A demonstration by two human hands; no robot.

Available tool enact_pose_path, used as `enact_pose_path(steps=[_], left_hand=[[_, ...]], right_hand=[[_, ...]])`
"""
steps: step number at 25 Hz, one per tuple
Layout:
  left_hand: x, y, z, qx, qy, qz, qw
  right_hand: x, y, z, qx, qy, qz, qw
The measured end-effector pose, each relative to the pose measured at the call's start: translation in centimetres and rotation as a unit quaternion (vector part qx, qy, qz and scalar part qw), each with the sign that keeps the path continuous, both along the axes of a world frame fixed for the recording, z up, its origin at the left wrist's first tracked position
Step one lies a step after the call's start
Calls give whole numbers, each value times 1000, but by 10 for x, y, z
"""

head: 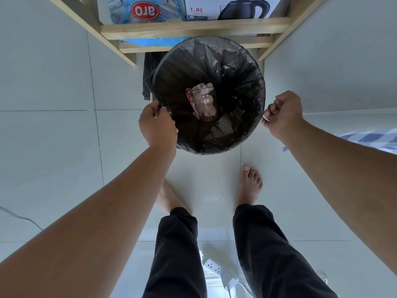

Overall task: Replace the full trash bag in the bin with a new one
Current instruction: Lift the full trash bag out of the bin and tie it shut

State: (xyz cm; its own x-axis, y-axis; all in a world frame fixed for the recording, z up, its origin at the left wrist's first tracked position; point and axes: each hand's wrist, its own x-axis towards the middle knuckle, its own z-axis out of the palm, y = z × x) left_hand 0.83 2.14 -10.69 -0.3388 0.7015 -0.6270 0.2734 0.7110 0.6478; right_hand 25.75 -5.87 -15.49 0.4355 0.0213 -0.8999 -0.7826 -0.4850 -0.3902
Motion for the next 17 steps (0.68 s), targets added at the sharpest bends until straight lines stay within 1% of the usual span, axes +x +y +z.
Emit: enact_pose_path(steps=[2,3,5,7,8,10,12,14,15,17], left_hand=[[-1,-1,6,-32,-47,1,998],[-1,-2,8,-52,-81,1,995],[1,-2,12,-90,-138,16,986],[5,0,19,-116,-183,70,974],[7,2,22,-127,-212,110,963],[11,7,29,-136,-286,191,929],[12,12,33,-132,-337,243,900],[11,17,33,-130,-354,263,888],[11,19,34,-131,-358,268,885],[11,21,35,-130,-358,274,883]], right_hand=[[6,-7,1,-15,9,92,996],[7,-11,-2,-15,35,138,990],[4,-14,-5,-6,91,184,979],[-3,-7,-5,24,116,176,977],[-7,-3,-6,29,112,161,980],[-12,4,-12,13,86,158,984],[-15,7,-16,-4,69,196,978],[-16,6,-17,-7,53,221,974],[-17,5,-15,0,41,213,976],[-18,2,-9,30,20,148,988]])
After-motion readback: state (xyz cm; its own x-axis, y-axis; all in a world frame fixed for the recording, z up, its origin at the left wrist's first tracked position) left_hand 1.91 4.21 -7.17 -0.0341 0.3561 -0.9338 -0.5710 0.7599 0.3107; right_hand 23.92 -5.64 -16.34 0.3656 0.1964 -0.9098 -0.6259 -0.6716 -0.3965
